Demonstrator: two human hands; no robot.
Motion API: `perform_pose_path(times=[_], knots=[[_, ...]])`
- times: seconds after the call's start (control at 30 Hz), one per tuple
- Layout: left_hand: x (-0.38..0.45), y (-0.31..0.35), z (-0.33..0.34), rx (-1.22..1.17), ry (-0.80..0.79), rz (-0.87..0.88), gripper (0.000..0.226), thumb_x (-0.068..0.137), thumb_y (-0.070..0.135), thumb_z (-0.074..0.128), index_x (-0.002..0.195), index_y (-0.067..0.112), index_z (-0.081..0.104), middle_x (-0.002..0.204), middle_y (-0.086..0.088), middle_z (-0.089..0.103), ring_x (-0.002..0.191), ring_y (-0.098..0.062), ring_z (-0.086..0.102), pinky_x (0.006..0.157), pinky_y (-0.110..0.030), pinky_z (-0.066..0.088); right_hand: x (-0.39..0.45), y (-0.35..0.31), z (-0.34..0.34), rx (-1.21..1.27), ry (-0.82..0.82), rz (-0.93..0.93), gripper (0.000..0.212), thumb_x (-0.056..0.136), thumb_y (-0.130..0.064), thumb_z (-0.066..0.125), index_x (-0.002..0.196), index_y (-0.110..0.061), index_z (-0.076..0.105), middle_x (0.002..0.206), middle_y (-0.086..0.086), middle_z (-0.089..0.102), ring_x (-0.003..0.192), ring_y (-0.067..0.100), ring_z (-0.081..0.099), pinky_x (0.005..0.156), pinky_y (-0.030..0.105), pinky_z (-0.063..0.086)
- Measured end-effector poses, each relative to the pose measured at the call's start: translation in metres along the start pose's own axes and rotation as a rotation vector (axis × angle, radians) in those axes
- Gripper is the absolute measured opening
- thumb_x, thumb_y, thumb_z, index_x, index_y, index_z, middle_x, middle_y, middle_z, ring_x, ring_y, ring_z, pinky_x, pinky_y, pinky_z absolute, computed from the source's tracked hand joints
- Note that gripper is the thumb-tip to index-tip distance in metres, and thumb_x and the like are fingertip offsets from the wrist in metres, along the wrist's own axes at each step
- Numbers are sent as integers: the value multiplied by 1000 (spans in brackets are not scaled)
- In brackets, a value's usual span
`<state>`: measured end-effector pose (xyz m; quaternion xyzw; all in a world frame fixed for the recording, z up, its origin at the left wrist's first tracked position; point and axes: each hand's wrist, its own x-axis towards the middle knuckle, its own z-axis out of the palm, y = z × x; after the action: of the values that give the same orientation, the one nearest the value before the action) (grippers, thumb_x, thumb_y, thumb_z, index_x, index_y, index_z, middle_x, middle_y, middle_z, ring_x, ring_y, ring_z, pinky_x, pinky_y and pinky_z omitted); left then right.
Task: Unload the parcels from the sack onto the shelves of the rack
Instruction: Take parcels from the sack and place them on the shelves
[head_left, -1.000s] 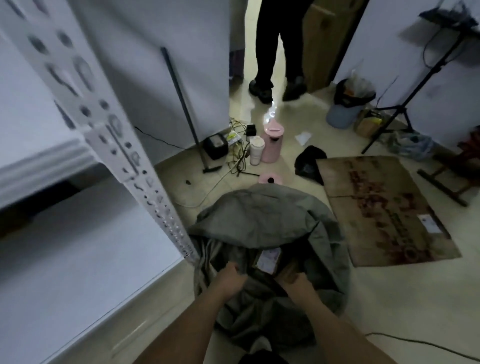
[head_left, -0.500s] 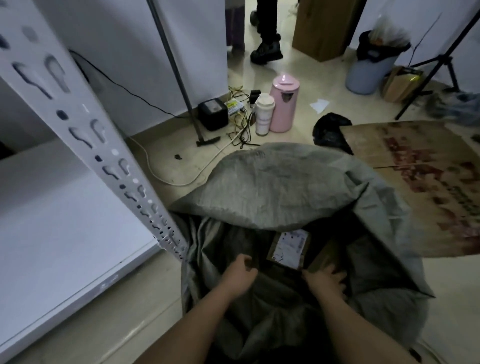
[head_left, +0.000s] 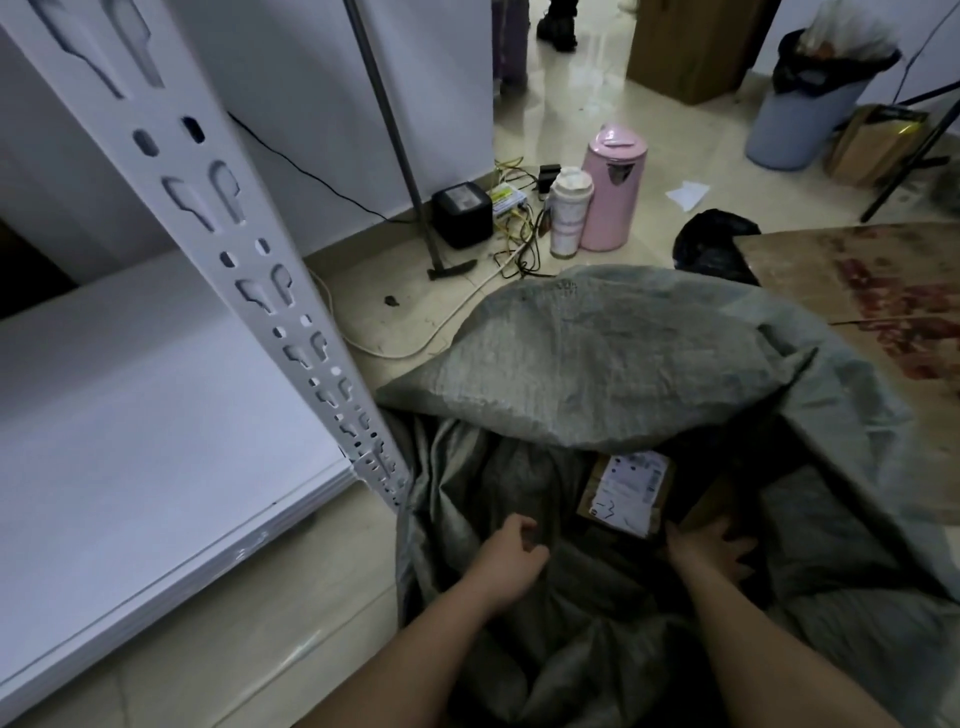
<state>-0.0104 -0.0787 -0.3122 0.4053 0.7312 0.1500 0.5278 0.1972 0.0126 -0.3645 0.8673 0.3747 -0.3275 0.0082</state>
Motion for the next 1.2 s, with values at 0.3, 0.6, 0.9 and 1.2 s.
perform_pose_path(times=[0.3, 0.6, 0.9, 1.2], knots=[[-1, -7, -2, -9, 2, -6, 43, 94, 26, 53, 134, 14, 44, 128, -7, 57, 116, -20, 55, 99, -27, 42, -8, -5, -28, -4, 2, -31, 89, 88, -55, 55, 154, -19, 9, 155, 19, 13, 138, 42, 21, 112, 50, 25], [-18, 42, -12, -61, -85, 17, 41, 92, 28, 53, 130, 13, 47, 123, -7, 59, 110, -22, 58, 99, -34, 46, -45, -35, -104, 224, -344, -42, 56, 87, -56, 46, 87, -4, 66, 83, 20, 69, 77, 32, 61, 76, 34, 48], [-26, 65, -20, -169, -131, -24, 45, 96, 30, 50, 134, 8, 41, 121, -13, 55, 112, -27, 55, 90, -33, 45, -99, -46, -206, 10, -572, -125, 41, 81, -51, 57, 62, -15, 61, 64, 7, 62, 62, 23, 56, 69, 31, 42], [-33, 53, -36, -829, 151, -248, 71, 89, 62, 44, 142, 16, 33, 136, -15, 46, 112, -32, 51, 94, -43, 46, -103, -45, -189, 348, -820, -149, 30, 69, -42, 64, 61, -13, 61, 65, 7, 61, 67, 23, 55, 73, 33, 43]])
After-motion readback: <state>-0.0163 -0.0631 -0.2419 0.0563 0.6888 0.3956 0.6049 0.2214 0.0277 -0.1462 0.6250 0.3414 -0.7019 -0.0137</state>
